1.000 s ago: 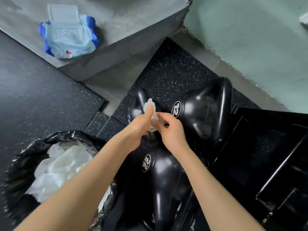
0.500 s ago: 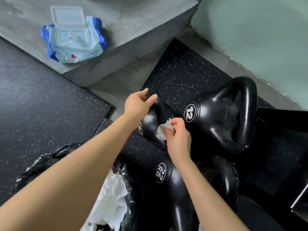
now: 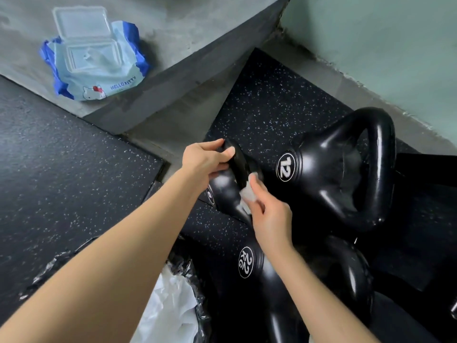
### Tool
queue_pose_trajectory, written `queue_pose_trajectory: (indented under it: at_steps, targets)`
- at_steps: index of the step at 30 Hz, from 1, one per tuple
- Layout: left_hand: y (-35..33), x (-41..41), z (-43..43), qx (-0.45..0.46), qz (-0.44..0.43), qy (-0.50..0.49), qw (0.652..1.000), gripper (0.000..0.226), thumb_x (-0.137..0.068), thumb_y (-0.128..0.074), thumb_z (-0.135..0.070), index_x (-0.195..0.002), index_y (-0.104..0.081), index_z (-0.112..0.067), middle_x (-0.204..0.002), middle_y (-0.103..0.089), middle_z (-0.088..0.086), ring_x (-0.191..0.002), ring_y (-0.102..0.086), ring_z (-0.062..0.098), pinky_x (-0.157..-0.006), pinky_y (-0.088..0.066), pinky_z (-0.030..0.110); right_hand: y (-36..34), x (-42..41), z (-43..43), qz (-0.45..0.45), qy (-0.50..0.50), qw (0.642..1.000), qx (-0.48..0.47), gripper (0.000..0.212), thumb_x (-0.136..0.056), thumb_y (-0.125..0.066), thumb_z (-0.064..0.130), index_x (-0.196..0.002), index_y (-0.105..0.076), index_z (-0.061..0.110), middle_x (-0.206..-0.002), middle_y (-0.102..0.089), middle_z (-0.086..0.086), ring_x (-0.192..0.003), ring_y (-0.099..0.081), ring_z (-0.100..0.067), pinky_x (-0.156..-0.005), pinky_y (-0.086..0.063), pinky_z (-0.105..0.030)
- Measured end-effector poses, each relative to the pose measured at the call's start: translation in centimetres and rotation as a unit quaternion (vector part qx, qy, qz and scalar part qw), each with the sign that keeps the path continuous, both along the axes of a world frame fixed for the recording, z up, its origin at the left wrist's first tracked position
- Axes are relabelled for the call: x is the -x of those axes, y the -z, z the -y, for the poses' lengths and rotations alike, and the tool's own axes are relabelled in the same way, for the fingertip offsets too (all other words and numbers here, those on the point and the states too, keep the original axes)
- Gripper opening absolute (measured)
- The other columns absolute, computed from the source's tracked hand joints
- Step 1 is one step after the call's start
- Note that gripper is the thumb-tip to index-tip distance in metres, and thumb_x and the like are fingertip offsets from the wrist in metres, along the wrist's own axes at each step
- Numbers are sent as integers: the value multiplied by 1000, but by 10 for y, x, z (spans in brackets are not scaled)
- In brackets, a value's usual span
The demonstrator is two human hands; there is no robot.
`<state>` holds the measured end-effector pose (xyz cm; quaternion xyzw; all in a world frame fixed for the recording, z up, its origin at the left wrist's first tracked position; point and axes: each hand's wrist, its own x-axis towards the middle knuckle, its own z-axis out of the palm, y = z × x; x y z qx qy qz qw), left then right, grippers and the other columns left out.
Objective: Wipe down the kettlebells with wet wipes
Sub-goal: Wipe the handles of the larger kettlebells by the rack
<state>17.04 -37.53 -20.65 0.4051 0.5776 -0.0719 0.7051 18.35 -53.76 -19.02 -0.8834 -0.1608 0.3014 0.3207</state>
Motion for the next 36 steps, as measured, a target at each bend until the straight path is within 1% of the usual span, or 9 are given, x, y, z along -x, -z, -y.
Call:
queue_pose_trajectory:
  at_steps: [3,7,10,12,17,21,24,30,36]
  targets:
    - [-2,-7,4,-10,-7,-41,999,39,-76,-76,-11,-113,-67,-17,-93,-70,7,-73,-66,17,-77,-48,31,1,-2,-9,-45,47,998,-11,37,-92,-53,2,-127,-56,12,-131,-54,0,-111,-57,1,-79,-30,9]
    - [6,-10,10,13,-49,-144,988,23,-79,-69,-6,-102,-70,-10,-80,-69,9,-69,-62,20,-77,-57,35,18,-38,-67,-2,-2,1000,17,29,-94,-53,17,-120,-64,16,-120,-67,-5,-107,-62,-21,-84,-39,-20]
    - [9,11,44,32,-94,-114,988,21,-84,-58,-6,-103,-65,0,-101,-69,16,-61,-54,14,-48,-50,24,22,-48,-88,-22,-32,999,-1,20,-93,-52,21,-89,-69,12,-96,-72,-9,-87,-60,-26,-73,-40,-31]
    - [2,21,67,73,-83,-124,986,13,-83,-53,-4,-88,-65,-5,-84,-68,8,-57,-58,10,-38,-41,22,18,-44,-74,-20,-50,999,-1,21,-94,-51,23,-103,-69,16,-102,-72,-6,-94,-62,-23,-79,-42,-29]
    - [-13,28,62,-13,1,-95,995,18,-92,-53,-16,-88,-69,-21,-84,-68,4,-75,-61,16,-73,-51,28,4,-9,-3,-55,13,998,-22,33,-95,-51,12,-126,-58,23,-130,-59,1,-112,-49,7,-88,-35,3]
    - [-11,24,56,-55,29,-37,997,16,-86,-65,-16,-101,-71,-18,-97,-73,11,-88,-68,21,-91,-54,43,16,-35,-51,-57,7,998,-14,28,-94,-52,23,-118,-65,18,-112,-70,-3,-103,-63,-16,-92,-47,-30]
    - [-10,25,53,-54,26,-36,998,30,-87,-64,-9,-117,-64,-8,-97,-70,9,-77,-66,15,-78,-59,32,30,-64,-105,-80,-40,996,26,25,-82,-49,24,-72,-71,14,-83,-73,-8,-76,-59,-22,-73,-47,-32]
    - [-15,30,52,-11,20,-48,999,33,-88,-63,-22,-117,-65,-6,-105,-71,12,-84,-69,23,-76,-60,31,28,-59,-74,-122,-35,991,-46,30,-87,-54,34,-60,-67,31,-70,-70,3,-77,-65,-17,-85,-52,-43]
    - [-12,25,55,-16,16,-76,997,34,-84,-68,-18,-115,-61,-7,-95,-70,10,-83,-68,25,-77,-59,35,13,-10,28,-78,12,996,-29,33,-93,-55,23,-126,-57,28,-100,-63,16,-81,-55,9,-73,-38,0]
